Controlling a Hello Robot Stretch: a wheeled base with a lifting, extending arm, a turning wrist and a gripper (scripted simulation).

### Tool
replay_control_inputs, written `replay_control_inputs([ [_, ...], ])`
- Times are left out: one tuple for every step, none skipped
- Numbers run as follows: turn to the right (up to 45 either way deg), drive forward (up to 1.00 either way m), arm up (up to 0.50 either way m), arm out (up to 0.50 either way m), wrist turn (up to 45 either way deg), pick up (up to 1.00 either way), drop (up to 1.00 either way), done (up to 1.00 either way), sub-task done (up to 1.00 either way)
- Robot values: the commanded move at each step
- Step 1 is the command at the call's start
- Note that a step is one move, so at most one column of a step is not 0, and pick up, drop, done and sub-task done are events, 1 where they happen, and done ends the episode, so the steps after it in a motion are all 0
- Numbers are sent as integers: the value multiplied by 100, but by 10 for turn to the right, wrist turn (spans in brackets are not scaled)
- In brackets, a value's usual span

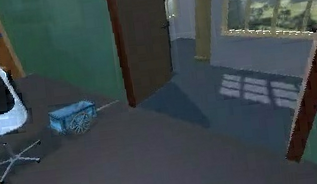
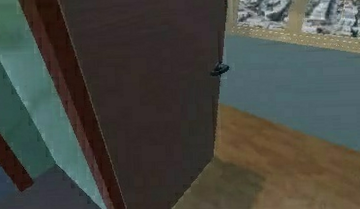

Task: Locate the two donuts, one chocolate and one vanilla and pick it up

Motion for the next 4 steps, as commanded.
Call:
replay_control_inputs([
  [0,45,0,0,0,0,0,0,0],
  [180,0,0,0,0,0,0,0,0],
  [0,100,0,0,0,0,0,0,0],
  [30,0,0,0,0,0,0,0,0],
])
